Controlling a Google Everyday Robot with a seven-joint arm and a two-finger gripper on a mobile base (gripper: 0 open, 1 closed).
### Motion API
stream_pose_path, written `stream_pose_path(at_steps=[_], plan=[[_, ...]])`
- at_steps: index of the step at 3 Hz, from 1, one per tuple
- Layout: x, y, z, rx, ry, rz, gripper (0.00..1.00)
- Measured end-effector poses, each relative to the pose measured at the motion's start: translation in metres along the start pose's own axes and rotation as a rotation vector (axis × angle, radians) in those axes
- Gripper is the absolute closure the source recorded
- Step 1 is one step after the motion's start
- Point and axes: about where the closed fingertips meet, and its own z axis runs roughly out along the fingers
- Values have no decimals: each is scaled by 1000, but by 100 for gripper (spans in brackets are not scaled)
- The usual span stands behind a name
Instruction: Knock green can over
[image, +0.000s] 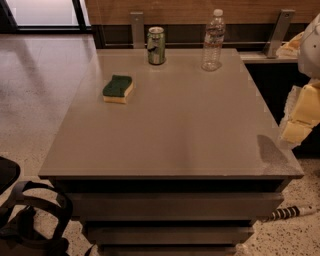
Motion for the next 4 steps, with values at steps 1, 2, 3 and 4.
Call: stream_pose_path(at_steps=[1, 2, 3, 4], plan=[[0, 0, 0, 0, 0, 0, 0], [-7, -17, 3, 28, -34, 4, 0], [-23, -44, 16, 68, -132, 63, 0], [-50, -76, 39, 126, -280, 161, 0]])
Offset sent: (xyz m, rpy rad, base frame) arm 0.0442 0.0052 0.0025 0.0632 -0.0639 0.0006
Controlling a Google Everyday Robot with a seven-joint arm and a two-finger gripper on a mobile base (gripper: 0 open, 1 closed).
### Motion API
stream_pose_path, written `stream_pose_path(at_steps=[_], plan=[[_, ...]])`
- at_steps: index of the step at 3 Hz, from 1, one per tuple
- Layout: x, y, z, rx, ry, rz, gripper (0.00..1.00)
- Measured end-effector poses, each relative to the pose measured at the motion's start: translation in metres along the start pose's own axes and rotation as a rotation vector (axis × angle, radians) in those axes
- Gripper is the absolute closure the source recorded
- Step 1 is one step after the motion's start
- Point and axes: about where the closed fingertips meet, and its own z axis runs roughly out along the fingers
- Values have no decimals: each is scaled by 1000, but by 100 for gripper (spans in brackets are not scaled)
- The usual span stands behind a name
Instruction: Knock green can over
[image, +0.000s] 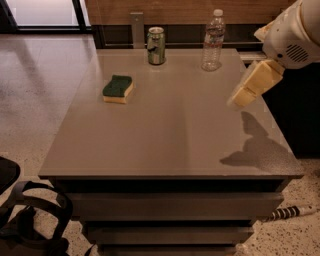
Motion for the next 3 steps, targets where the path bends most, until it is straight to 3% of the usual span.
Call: stream_pose_path(at_steps=[2, 3], plan=[[-40, -67, 56, 123, -294, 175, 0], [-52, -90, 53, 205, -354, 190, 0]])
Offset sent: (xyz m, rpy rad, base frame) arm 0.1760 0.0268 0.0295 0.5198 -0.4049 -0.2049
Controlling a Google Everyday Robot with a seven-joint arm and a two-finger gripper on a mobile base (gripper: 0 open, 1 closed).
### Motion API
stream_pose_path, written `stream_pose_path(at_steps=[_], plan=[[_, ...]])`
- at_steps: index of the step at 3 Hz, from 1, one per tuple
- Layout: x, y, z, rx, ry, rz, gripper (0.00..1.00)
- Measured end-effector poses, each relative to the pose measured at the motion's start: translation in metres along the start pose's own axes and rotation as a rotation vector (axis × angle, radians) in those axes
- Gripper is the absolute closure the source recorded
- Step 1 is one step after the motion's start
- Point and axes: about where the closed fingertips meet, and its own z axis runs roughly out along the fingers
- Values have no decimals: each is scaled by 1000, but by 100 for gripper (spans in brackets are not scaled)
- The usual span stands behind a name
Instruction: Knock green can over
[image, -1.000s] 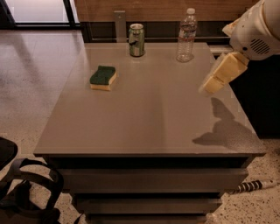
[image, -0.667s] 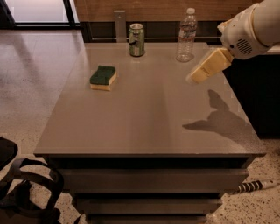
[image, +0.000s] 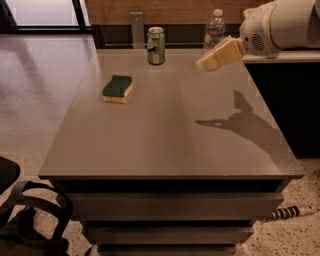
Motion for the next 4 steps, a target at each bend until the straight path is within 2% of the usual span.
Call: stream_pose_path(at_steps=[2, 4], plan=[[-5, -3, 6, -6, -12, 2, 0], [-32, -22, 84, -76, -128, 1, 0]])
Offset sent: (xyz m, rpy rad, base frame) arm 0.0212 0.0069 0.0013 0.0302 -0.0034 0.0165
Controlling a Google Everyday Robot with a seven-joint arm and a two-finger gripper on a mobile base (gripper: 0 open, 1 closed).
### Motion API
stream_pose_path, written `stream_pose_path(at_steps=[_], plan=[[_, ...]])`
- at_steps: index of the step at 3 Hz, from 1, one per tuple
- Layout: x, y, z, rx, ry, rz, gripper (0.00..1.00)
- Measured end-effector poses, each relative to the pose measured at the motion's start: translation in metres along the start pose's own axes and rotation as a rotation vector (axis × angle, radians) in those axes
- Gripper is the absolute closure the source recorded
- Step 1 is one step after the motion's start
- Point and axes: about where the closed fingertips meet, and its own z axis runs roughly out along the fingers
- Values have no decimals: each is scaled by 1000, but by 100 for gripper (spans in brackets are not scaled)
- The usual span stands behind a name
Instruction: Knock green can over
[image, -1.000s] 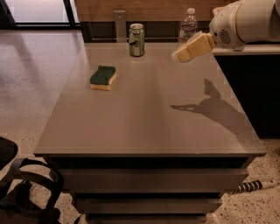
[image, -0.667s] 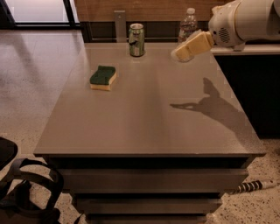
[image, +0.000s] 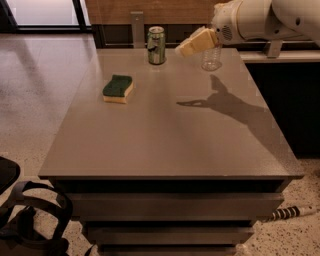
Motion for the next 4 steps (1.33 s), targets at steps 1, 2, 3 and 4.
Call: stream_pose_path(at_steps=[1, 2, 3, 4], plan=[[-9, -6, 38, -2, -45, 3, 0], [-15, -1, 81, -5, -89, 54, 0], [-15, 2, 119, -9, -129, 129, 0], [-9, 1, 151, -7, -148, 195, 0]])
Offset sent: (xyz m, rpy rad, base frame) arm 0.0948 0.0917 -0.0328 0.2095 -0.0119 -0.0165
